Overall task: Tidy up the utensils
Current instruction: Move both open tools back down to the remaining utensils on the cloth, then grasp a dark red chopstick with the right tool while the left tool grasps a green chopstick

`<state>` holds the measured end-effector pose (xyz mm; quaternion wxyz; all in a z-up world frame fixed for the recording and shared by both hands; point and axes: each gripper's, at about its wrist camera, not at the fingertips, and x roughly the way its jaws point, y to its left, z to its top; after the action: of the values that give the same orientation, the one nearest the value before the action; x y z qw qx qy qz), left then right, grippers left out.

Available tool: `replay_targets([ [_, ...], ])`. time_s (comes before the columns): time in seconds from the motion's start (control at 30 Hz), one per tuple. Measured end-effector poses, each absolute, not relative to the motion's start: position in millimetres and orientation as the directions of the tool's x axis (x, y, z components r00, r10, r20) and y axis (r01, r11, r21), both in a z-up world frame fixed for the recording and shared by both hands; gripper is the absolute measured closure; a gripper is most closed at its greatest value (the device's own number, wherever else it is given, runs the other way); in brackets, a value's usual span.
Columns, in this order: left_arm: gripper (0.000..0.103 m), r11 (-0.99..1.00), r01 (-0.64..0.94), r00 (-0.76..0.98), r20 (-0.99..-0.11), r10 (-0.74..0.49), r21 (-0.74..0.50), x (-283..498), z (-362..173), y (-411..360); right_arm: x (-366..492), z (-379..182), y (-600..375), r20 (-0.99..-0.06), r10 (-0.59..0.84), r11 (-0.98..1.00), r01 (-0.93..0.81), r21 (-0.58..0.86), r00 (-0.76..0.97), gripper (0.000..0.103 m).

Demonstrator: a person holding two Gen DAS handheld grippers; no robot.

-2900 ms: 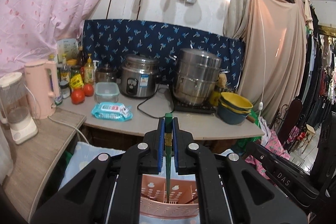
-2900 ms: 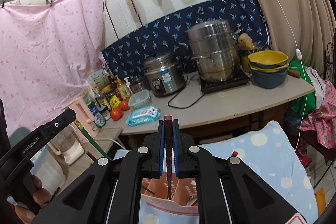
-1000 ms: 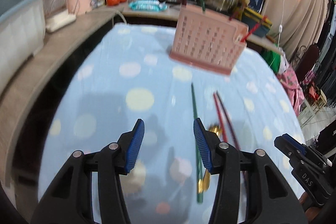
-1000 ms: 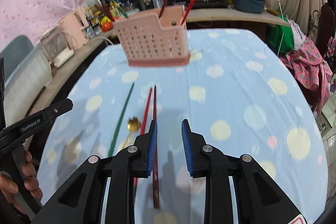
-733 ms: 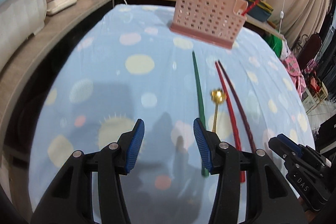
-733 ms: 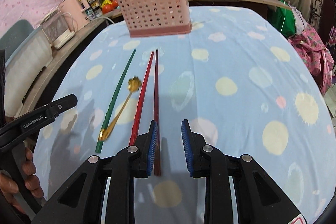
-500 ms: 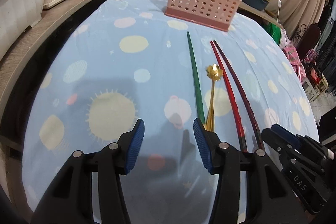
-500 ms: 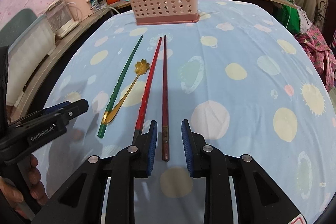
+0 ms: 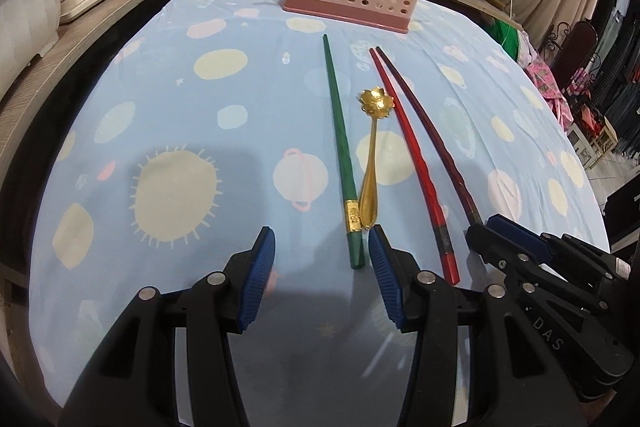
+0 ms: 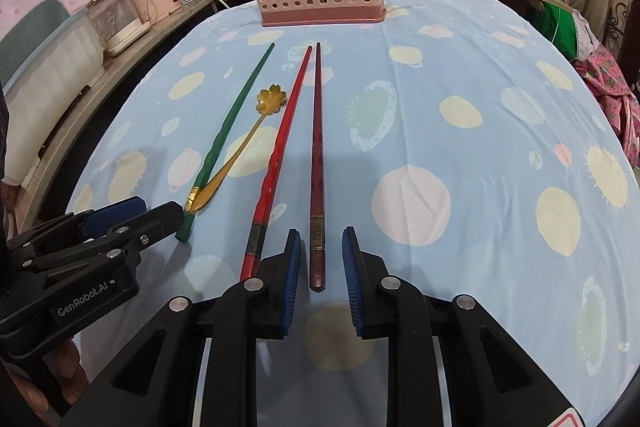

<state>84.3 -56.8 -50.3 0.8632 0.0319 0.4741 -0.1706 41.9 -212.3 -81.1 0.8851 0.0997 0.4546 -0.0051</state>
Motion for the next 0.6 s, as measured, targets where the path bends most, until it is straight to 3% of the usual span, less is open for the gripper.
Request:
replay_targets([
  [0.37,0.058,0.937,0.337,0.491,-0.833,-0.257,-0.091,85.1,-55.8,-62.3,42.5,-83.6,-214.4,-0.805,0.072,0.981,0.106,0.165,0.589,0.09],
  [0.6,0.071,0.939,0.328,0.497,-0.827,-0.262,-0.101,90.6,-56.6,-57.2,42.8,-83.7,-214.3,-0.805,0.07,0.981,0.105,0.162,0.589,0.09],
])
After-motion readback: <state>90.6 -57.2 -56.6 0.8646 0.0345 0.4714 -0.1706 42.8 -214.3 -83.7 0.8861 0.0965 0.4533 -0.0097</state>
